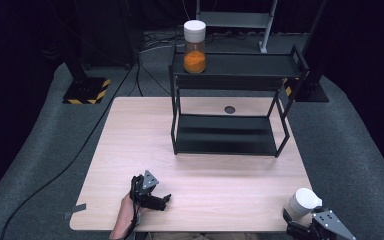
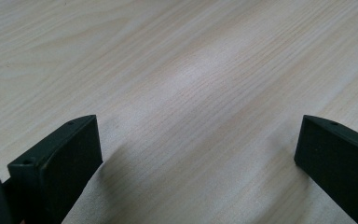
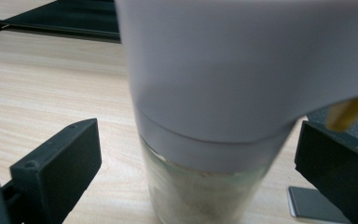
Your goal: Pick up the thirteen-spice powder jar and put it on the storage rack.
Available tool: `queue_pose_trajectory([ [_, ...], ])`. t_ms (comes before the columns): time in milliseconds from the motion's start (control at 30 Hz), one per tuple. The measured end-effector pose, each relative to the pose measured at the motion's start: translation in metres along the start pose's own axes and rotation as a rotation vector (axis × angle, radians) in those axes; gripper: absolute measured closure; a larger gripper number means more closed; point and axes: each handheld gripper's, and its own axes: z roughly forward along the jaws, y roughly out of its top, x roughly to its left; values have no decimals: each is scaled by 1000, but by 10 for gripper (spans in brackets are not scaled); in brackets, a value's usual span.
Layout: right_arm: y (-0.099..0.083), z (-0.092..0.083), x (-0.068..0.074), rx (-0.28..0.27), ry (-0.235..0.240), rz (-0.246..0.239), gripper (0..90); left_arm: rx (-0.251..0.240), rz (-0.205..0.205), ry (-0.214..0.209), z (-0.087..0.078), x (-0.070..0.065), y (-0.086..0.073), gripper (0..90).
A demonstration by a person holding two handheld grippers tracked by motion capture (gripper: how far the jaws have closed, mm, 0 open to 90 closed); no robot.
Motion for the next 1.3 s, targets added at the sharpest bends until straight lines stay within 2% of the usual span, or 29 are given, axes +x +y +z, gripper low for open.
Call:
queue_pose_trajectory([
  [133,-6,7,2,-16,-5,-12,0,1,-1,-1,0,0,0,0],
  [200,-9,10,5,-29,-20,-31,0,4,-10,-8,1,2,1,0],
  [333,-16,13,4,-62,-16,-63,0,10,-15,-17,1,5,2,0],
  [500,-20,17,-1,-71,-12,-45,0,13,-22,-27,2,7,3,0],
  [600,-23,17,-7,-79,15,-31,114,13,-23,-27,2,7,3,0],
  [667,-25,17,-10,-89,28,-20,224,13,-23,-28,2,7,3,0],
  [700,-24,18,-14,-84,48,-17,242,13,-23,-28,2,7,3,0],
  [800,-24,21,-14,-76,46,-20,298,12,-25,-27,2,7,2,0],
  [1033,-23,20,-12,-75,43,-34,302,13,-24,-27,2,7,3,0],
  [1167,-20,20,-10,-86,57,-8,302,13,-24,-27,2,7,3,0],
  [1300,-11,21,-5,-93,53,-28,302,13,-25,-28,2,8,3,0],
])
